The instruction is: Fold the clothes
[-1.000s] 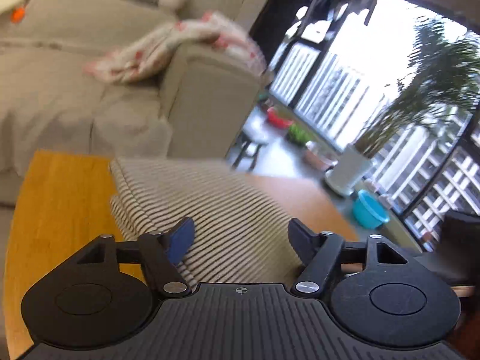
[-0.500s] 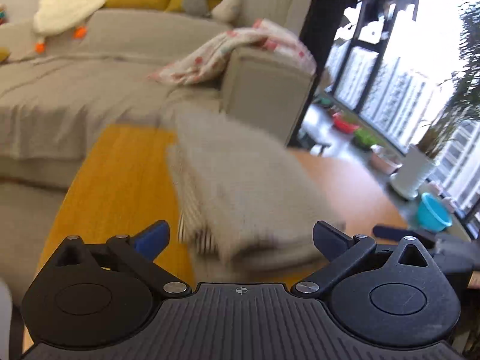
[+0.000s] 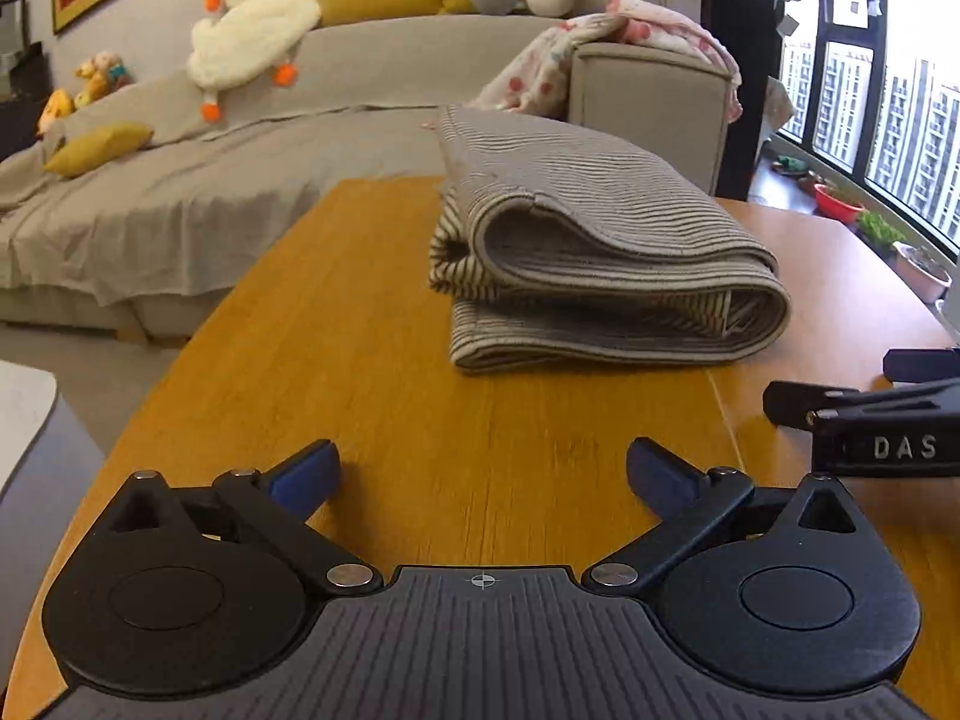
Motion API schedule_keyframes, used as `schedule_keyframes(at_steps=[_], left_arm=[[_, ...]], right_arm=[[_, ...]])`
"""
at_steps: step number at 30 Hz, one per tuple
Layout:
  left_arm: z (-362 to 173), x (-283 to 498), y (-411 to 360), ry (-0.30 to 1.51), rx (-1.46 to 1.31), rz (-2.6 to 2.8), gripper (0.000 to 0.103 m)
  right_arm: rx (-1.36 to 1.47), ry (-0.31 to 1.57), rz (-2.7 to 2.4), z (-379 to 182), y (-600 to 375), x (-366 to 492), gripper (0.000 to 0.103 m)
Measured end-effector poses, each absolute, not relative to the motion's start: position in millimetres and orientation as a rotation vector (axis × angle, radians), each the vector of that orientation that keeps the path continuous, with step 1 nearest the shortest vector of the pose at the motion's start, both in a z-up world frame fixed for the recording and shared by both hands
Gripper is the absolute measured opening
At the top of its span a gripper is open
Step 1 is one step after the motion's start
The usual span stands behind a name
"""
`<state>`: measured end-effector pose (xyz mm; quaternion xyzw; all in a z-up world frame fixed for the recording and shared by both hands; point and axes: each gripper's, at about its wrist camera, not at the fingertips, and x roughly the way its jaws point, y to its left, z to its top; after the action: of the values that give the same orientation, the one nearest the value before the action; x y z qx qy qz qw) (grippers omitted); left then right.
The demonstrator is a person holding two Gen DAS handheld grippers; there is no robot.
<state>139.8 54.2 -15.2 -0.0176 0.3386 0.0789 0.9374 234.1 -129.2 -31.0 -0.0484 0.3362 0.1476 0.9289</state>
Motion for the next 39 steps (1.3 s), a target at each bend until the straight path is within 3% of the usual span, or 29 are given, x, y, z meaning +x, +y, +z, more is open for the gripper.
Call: schedule_keyframes(at_steps=[39], left_arm=[[-11.6, 126.9, 54.2, 0.696, -0.033, 0.135, 0.103]], right_arm=[[-0.099, 0.689, 0.303, -25.8, -130.3, 233.9, 0.103]])
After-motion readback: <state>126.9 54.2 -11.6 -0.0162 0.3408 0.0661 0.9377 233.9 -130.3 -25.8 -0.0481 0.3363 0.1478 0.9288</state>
